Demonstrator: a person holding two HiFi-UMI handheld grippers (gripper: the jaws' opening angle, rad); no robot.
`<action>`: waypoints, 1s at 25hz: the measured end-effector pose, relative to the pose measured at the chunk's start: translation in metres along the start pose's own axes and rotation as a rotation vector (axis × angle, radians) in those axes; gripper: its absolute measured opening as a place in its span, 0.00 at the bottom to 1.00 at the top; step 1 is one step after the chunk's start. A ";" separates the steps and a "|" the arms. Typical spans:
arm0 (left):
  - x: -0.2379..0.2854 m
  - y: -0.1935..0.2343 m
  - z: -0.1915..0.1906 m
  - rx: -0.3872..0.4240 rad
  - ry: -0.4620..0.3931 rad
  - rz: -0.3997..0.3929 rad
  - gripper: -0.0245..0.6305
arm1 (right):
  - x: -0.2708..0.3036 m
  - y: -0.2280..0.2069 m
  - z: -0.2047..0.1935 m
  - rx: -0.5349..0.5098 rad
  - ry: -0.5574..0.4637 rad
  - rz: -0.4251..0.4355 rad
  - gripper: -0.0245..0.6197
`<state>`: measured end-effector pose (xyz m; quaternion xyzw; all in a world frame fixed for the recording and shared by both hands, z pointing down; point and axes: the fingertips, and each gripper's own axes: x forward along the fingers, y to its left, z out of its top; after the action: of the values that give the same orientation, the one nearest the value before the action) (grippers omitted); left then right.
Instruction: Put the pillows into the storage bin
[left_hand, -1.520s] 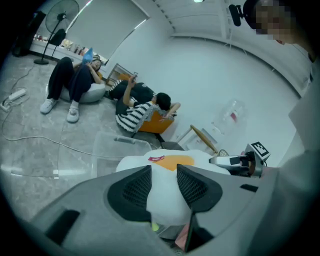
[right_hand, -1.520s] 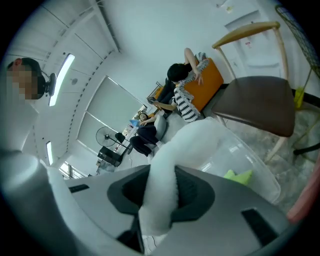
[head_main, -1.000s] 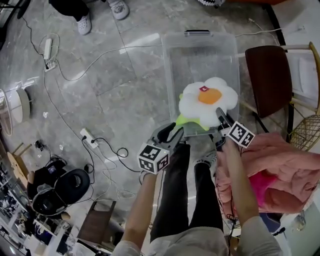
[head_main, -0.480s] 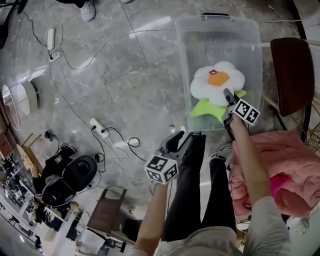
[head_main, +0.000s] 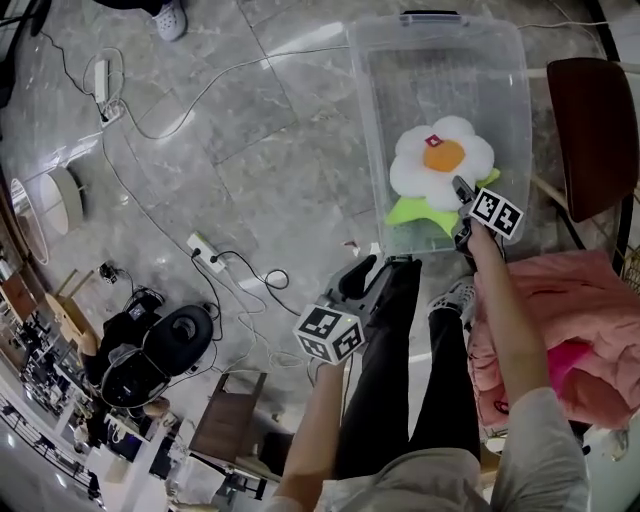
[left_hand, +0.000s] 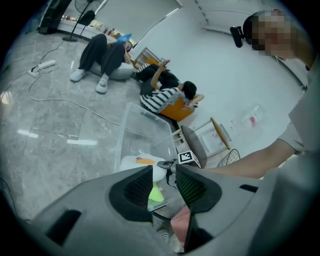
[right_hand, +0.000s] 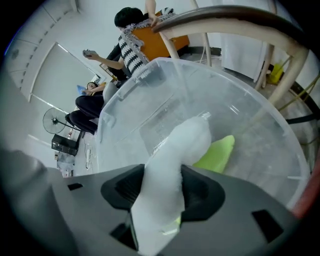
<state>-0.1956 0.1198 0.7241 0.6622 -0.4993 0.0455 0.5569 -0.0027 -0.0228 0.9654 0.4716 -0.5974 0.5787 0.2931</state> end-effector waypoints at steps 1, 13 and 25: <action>0.002 -0.004 0.000 0.008 0.009 -0.005 0.25 | -0.004 -0.001 -0.002 0.006 0.006 0.000 0.38; 0.020 -0.064 0.014 0.091 0.042 -0.104 0.25 | -0.131 0.062 0.037 -0.003 -0.350 0.274 0.37; 0.064 -0.182 -0.011 0.250 0.072 -0.222 0.25 | -0.364 0.089 0.043 -0.331 -0.619 0.467 0.37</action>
<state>-0.0287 0.0676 0.6422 0.7753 -0.3932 0.0691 0.4895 0.0650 0.0074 0.5962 0.4216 -0.8331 0.3566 0.0325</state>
